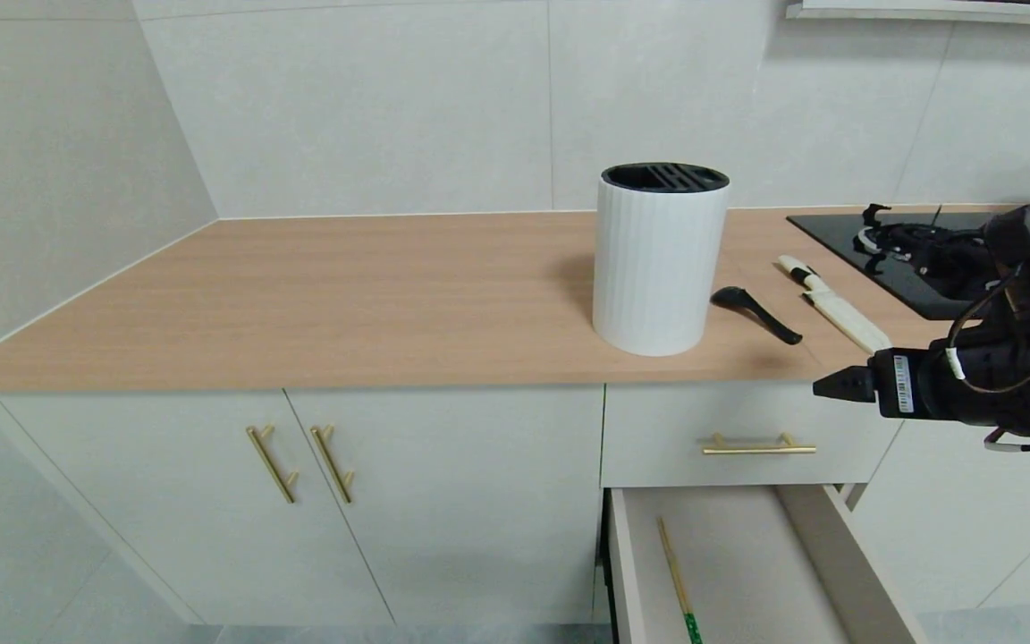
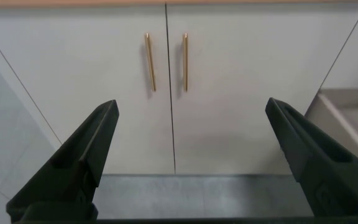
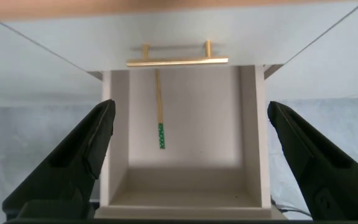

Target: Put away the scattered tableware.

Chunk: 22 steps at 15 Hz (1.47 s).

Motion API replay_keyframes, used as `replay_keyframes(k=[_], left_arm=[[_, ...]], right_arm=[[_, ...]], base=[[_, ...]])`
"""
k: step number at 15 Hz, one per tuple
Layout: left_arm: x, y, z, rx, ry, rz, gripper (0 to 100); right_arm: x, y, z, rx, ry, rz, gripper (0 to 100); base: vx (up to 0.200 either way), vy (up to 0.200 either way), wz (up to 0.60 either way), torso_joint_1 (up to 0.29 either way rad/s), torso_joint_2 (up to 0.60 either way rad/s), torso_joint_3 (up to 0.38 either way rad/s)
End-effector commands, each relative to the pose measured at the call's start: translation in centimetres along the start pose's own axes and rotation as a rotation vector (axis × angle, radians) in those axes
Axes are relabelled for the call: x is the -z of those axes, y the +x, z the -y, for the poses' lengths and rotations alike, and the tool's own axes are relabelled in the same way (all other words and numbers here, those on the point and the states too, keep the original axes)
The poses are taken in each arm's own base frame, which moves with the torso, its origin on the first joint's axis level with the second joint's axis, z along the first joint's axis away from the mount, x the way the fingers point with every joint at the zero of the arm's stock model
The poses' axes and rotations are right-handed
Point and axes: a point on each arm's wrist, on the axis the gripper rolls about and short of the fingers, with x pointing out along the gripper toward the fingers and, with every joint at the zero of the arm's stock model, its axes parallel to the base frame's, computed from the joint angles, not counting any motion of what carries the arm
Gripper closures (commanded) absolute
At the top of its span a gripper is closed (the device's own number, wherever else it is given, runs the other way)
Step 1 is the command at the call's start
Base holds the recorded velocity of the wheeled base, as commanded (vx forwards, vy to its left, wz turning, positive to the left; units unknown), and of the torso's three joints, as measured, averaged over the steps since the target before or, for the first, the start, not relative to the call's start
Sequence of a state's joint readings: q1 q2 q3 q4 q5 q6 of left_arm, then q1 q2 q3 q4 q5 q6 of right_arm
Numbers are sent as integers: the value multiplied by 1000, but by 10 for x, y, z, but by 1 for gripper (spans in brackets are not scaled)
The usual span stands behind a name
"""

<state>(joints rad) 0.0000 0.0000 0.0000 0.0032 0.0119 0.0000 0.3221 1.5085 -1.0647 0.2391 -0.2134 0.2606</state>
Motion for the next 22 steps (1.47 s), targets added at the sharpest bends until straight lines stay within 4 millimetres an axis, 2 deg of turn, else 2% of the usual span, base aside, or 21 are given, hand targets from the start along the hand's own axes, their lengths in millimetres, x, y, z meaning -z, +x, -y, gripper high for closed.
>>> replay_keyframes(k=[1,6,9,10,12,14,19,20,22], left_arm=[[0,0,0,0,0,-1,0],[0,0,0,0,0,-1,0],[0,0,0,0,0,-1,0],[0,0,0,0,0,-1,0],[0,0,0,0,0,-1,0],[0,0,0,0,0,-1,0],[0,0,0,0,0,-1,0],[0,0,0,0,0,-1,0],[0,0,0,0,0,-1,0]], right_arm=[[0,1,0,1,-1,-4,0],[3,5,1,9,-47,-20,0],[-6,21,4,25,-57,30,0],[-30,43,9,34,-72,161,0],[-65,66,20,52,-75,252,0],[-81,84,24,-30,-137,266,0],[-65,118,25,-216,-286,180,0],[-63,120,24,-239,-292,174,0],[-54,138,25,-298,-306,200,0]], base=[[0,0,0,203,-496,-276],[0,0,0,178,-407,-239],[0,0,0,28,-58,-32],[0,0,0,0,0,0],[0,0,0,0,0,0],[0,0,0,0,0,0],[0,0,0,0,0,0],[0,0,0,0,0,0],[0,0,0,0,0,0]])
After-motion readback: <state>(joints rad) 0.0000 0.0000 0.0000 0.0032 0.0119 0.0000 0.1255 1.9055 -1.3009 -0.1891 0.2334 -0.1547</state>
